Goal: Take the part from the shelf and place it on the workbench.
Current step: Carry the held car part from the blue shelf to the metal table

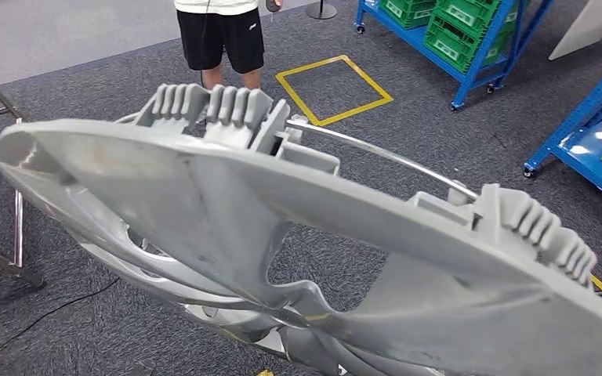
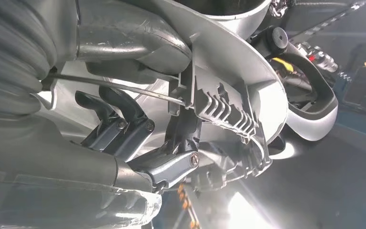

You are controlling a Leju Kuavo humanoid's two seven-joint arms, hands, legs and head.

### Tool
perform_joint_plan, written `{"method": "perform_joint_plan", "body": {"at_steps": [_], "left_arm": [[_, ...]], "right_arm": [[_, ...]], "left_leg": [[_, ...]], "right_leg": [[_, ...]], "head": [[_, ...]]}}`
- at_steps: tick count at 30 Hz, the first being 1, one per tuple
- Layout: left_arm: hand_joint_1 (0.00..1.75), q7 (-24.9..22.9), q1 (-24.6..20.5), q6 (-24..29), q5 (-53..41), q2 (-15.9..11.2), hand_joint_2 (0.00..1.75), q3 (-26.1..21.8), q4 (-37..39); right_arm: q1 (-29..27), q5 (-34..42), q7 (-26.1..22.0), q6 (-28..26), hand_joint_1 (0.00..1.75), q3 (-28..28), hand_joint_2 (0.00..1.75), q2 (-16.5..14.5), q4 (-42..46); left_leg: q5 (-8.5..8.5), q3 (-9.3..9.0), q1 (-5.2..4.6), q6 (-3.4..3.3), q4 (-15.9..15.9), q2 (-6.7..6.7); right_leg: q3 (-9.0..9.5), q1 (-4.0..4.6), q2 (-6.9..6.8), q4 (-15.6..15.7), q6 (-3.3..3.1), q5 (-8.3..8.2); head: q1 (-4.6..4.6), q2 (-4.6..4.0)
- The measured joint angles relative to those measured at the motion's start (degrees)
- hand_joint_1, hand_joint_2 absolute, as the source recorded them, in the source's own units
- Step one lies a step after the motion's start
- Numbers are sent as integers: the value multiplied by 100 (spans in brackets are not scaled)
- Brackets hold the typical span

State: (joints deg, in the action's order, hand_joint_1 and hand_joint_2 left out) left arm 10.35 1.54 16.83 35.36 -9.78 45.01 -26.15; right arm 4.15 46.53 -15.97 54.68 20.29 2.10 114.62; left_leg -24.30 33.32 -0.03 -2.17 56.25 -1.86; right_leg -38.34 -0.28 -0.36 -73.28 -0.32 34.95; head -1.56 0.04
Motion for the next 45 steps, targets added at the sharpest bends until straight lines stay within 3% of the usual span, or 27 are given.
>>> {"method": "perform_joint_plan", "body": {"at_steps": [1,2,4,6,9,11,13,15,16,17,18,20,22,24,26,27,29,31,32,33,35,37,39,40,42,44,45], "left_arm": [[0,-6,-1,-31,-1,2,175,1,0],[0,-12,-1,-60,-1,5,175,3,1],[0,-16,-8,-108,-1,13,175,7,1],[0,-20,-17,-126,-3,18,175,8,1],[0,-24,10,-146,-19,16,175,11,4],[0,-19,30,-167,-36,18,175,16,8],[0,-13,24,-184,-54,25,175,18,9],[0,-10,23,-190,-74,37,175,20,8],[0,-10,34,-189,-89,43,175,22,7],[0,-10,47,-184,-105,48,175,25,7],[0,-13,58,-177,-118,48,175,28,6],[0,-33,62,-156,-139,37,175,36,-9],[0,-63,57,-137,-166,23,175,43,-38],[0,-96,71,-131,-188,7,175,59,-56],[0,-125,98,-133,-200,-8,175,79,-77],[0,-133,98,-137,-204,-11,175,85,-89],[0,-145,85,-150,-210,-11,175,90,-107],[0,-151,79,-159,-212,-10,175,96,-115],[0,-152,81,-161,-212,-9,175,99,-118],[0,-152,83,-163,-212,-7,175,103,-120],[0,-153,85,-169,-212,-3,175,109,-128],[0,-156,88,-169,-207,-5,175,115,-135],[0,-157,113,-168,-196,-15,175,126,-135],[0,-157,135,-168,-191,-19,175,134,-136],[0,-155,166,-168,-179,-26,175,149,-137],[0,-153,164,-166,-172,-28,175,165,-138],[0,-152,161,-164,-169,-26,175,172,-138]], "right_arm": [[-2,0,1,14,175,1,175,4,-9],[-2,-1,2,29,175,2,175,8,-17],[9,-2,4,58,175,3,175,14,-27],[25,-7,8,74,175,4,175,12,-29],[46,-24,36,77,175,5,175,-6,-31],[60,-28,71,78,175,5,175,-28,-29],[65,-24,99,79,175,4,175,-44,-25],[64,-21,111,78,175,3,175,-49,-22],[63,-21,114,75,175,3,175,-50,-22],[63,-22,116,72,175,3,175,-50,-21],[63,-25,119,67,175,3,175,-49,-19],[62,-30,120,55,175,3,175,-48,1],[61,-34,118,44,175,5,175,-42,24],[61,-36,113,32,175,7,175,-39,38],[58,-39,109,20,175,8,175,-35,60],[53,-42,109,16,175,7,175,-29,72],[32,-43,107,14,175,4,175,-10,83],[3,-42,105,14,175,3,175,7,83],[-5,-43,105,13,175,3,175,14,83],[-9,-44,105,13,175,3,175,19,83],[-6,-49,106,13,175,3,175,24,83],[-4,-62,102,13,175,3,175,24,97],[-4,-83,96,16,175,4,175,24,114],[-2,-92,94,18,175,4,175,22,118],[-4,-106,92,20,175,4,175,18,122],[-7,-109,90,20,175,3,175,16,123],[-7,-110,89,20,175,3,175,17,123]], "left_leg": [[0,-1,1,1,3,-88],[-1,-5,4,4,8,-173],[-10,-4,9,27,36,-339],[-30,29,-3,81,78,-471],[-32,91,12,175,98,-567],[-143,195,13,234,287,-339],[-453,508,23,286,906,-1],[-722,898,60,319,1640,114],[-732,994,72,326,1795,132],[-632,964,77,325,1707,152],[-459,816,76,315,1403,193],[-142,384,36,263,585,417],[-56,182,-17,205,191,546],[-58,168,-36,151,154,434],[-21,92,-13,84,78,308],[1,49,7,55,42,244],[12,39,20,24,25,109],[9,40,20,22,28,-59],[6,38,23,26,31,-145],[2,33,28,35,38,-230],[-21,43,36,81,82,-387],[-47,90,33,152,143,-507],[-47,132,41,211,162,-593],[-57,151,49,233,180,-566],[-214,285,43,273,446,-296],[-545,626,37,296,1144,35],[-689,822,42,300,1530,101]], "right_leg": [[-64,-8,13,-72,35,-22],[-18,-18,26,89,84,-136],[308,-50,168,900,171,-511],[545,-63,319,1478,141,-758],[592,-39,251,1562,6,-816],[617,-50,150,1585,-62,-826],[637,-39,29,1593,-118,-811],[641,-12,-107,1591,-148,-790],[645,-3,-173,1590,-153,-779],[653,4,-236,1590,-152,-765],[668,10,-296,1590,-146,-749],[704,42,-407,1589,-115,-709],[725,72,-507,1589,-69,-673],[748,72,-599,1600,-18,-646],[719,50,-452,1468,15,-555],[625,38,-307,1249,14,-450],[250,9,-56,502,-11,-161],[-84,-13,1,-57,21,-26],[-112,-27,9,-33,67,-90],[-20,-47,28,227,126,-239],[310,-91,196,1010,220,-584],[500,-99,333,1423,160,-761],[519,-78,282,1446,35,-793],[523,-74,235,1451,1,-799],[543,-75,129,1466,-74,-802],[551,-42,7,1468,-128,-785],[551,-20,-62,1468,-144,-775]], "head": [[0,0],[1,0],[2,0],[2,0],[0,0],[-12,0],[-29,0],[-34,0],[-34,0],[-34,0],[-34,0],[-33,0],[-29,0],[-28,0],[-22,0],[-11,0],[10,0],[20,0],[21,0],[21,0],[25,0],[28,0],[28,0],[28,0],[7,0],[-15,0],[-15,0]]}}
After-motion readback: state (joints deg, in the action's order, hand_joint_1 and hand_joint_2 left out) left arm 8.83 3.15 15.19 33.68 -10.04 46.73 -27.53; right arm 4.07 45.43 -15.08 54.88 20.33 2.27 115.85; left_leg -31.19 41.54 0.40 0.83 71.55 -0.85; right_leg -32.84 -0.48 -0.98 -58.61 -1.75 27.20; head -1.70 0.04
